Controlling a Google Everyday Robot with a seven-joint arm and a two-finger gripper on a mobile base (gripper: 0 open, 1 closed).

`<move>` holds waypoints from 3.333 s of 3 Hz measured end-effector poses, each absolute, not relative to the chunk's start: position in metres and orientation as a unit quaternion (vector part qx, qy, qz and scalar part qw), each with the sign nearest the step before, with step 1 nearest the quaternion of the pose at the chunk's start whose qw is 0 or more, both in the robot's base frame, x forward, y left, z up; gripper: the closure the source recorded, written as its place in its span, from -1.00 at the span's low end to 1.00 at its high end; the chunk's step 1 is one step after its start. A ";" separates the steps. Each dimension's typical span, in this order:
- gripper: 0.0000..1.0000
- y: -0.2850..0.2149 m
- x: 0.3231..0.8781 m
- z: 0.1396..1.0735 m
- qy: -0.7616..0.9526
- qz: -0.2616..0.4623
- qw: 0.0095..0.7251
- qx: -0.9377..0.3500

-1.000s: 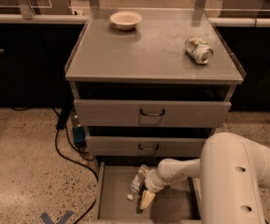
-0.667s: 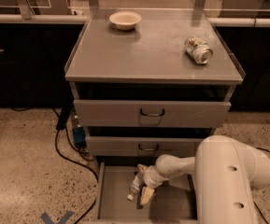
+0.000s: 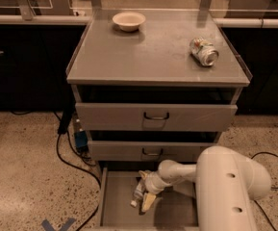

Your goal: Pick blue plastic bottle from bottom drawer and place on counter

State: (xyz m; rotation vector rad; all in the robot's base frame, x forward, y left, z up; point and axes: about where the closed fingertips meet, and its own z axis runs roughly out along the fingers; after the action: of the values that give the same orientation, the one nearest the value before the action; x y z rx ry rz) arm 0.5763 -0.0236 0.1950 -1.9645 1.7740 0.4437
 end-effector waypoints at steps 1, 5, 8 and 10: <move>-1.00 0.004 0.619 0.150 0.623 0.183 0.239 -0.722; -1.00 -0.003 0.607 0.136 0.645 0.164 0.173 -0.726; -0.62 0.006 0.624 0.118 0.637 0.202 0.220 -0.710; 0.31 0.006 0.624 0.118 0.637 0.202 0.220 -0.710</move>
Offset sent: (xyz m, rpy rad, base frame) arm 0.0536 0.0458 -0.0680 0.0782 0.0165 0.0873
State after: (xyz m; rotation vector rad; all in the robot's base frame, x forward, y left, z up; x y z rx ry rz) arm 0.6235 0.0062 0.1178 -1.9644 1.7628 0.5589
